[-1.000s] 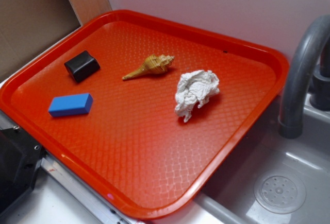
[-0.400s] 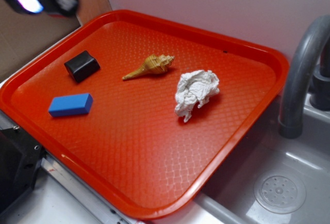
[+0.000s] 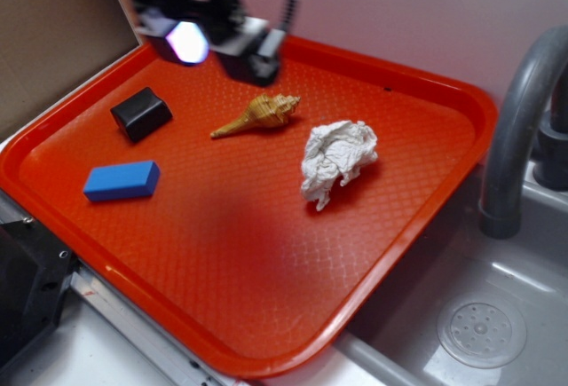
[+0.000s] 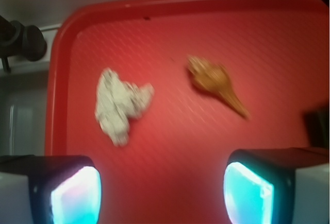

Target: Grab the white paper.

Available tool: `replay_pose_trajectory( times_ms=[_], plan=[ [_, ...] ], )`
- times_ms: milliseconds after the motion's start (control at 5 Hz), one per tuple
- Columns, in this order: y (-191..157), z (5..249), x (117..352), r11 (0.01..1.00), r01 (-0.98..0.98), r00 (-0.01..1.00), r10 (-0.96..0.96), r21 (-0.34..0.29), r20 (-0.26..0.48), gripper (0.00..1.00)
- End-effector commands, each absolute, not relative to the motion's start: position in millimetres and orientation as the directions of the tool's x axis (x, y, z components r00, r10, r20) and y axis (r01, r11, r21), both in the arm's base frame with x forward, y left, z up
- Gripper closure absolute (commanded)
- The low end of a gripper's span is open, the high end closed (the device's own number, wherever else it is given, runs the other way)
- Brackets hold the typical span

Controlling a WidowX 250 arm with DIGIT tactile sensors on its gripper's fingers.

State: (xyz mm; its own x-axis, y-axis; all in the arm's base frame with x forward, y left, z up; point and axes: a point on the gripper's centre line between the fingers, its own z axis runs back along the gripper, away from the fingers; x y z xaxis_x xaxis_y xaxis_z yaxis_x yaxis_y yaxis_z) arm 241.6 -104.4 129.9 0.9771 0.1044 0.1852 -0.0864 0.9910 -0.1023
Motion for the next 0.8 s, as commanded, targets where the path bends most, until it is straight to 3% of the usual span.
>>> replay_pose_trajectory(
  times_ms=[0, 400, 600],
  plan=[
    [-135.8, 103.7, 285.4, 0.997, -0.038, 0.983, 0.049, -0.064, 0.177, 0.00],
    [-154.7, 64.8, 280.6, 0.999, 0.049, 0.993, -0.050, 0.019, 0.103, 0.00],
    [-159.8, 50.8, 269.6, 0.996, 0.091, 0.994, -0.092, 0.019, 0.058, 0.00]
  ],
)
